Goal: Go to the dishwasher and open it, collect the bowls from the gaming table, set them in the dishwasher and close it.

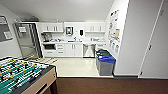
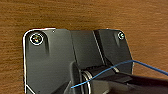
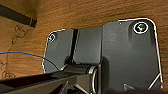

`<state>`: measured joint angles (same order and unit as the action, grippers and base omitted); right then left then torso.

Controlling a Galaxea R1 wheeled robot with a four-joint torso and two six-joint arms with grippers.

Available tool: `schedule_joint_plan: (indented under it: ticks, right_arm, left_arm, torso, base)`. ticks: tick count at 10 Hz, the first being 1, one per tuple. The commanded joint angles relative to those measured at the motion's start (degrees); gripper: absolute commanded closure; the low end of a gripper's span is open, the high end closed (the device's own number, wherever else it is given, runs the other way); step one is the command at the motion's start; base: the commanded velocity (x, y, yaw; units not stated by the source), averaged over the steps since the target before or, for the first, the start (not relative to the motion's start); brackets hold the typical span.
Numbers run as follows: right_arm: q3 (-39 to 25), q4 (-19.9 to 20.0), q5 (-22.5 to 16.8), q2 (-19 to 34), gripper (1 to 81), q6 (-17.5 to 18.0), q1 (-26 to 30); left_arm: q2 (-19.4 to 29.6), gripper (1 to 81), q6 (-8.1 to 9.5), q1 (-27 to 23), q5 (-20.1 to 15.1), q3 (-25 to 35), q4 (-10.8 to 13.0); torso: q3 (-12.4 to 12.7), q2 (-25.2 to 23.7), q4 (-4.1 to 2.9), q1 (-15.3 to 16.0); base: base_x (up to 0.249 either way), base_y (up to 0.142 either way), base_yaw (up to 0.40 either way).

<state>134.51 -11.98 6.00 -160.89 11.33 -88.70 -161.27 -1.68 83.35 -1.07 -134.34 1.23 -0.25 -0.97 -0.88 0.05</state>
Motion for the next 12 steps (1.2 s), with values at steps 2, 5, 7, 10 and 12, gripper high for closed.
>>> schedule_joint_plan:
  ticks: [2,5,7,10,12]
  right_arm:
    - [-0.14,0.12,-2.39,0.72,1.0,-0.25,3.22]
    - [0.04,0.21,-2.22,0.46,1.0,-0.25,3.22]
    - [0.04,0.12,-2.13,0.46,1.0,-0.25,3.04]
    - [0.04,0.12,-2.13,0.46,1.0,-0.34,3.13]
    - [-0.14,0.12,-2.13,0.37,1.0,-0.34,3.22]
  left_arm:
    - [0.68,1.0,-0.16,-3.32,-2.71,0.74,-0.62]
    - [0.59,1.0,-0.16,-3.32,-2.62,0.74,-0.62]
    - [0.68,1.0,-0.16,-3.32,-2.62,0.74,-0.62]
    - [0.68,1.0,-0.16,-3.32,-2.62,0.66,-0.62]
    - [0.68,1.0,-0.16,-3.32,-2.62,0.66,-0.70]
  torso:
    - [0.00,0.00,0.00,0.00]
    - [0.00,0.00,0.00,0.00]
    - [0.00,0.00,0.00,0.00]
    - [0.00,0.00,0.00,0.00]
    - [0.00,0.00,0.00,0.00]
  base:
    - [0.147,0.000,0.000]
    - [0.146,0.000,0.000]
    - [0.147,0.000,0.000]
    - [0.147,0.000,0.000]
    - [0.147,0.000,0.000]
